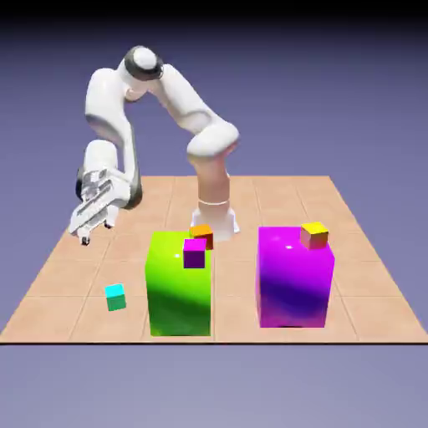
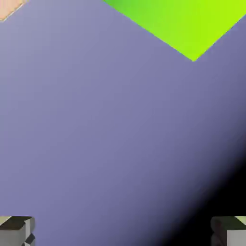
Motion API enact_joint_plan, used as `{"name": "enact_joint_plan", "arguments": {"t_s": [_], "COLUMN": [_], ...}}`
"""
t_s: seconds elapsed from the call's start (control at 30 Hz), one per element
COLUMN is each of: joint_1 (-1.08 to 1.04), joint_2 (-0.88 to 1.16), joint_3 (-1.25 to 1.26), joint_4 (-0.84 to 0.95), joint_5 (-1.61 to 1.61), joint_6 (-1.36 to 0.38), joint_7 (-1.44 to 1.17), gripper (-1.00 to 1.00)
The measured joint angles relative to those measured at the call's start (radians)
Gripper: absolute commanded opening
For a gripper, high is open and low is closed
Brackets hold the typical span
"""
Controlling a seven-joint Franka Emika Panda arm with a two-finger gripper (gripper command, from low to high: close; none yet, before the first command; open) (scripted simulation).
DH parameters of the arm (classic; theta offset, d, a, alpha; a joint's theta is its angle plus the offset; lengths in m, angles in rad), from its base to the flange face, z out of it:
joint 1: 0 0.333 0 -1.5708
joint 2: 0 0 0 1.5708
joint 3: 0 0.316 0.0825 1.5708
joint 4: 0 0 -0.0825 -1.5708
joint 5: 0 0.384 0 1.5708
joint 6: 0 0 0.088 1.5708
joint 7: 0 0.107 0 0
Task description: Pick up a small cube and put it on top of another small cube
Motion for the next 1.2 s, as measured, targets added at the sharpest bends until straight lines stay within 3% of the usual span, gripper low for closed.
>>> {"name": "enact_joint_plan", "arguments": {"t_s": [0.5, 0.73, 0.77, 1.03, 1.2], "joint_1": [0.31, 0.316, 0.315, 0.314, 0.203], "joint_2": [-0.044, -0.227, -0.249, -0.04, 0.038], "joint_3": [-0.544, -0.51, -0.503, -0.552, -0.37], "joint_4": [0.12, 0.181, 0.188, 0.128, 0.172], "joint_5": [-0.397, -0.331, -0.321, -0.401, -0.258], "joint_6": [0.13, 0.011, -0.004, 0.121, -0.058], "joint_7": [-0.546, -0.71, -0.728, -0.554, -0.357], "gripper": [0.0, 0.0, -1.0, -1.0, -1.0]}}
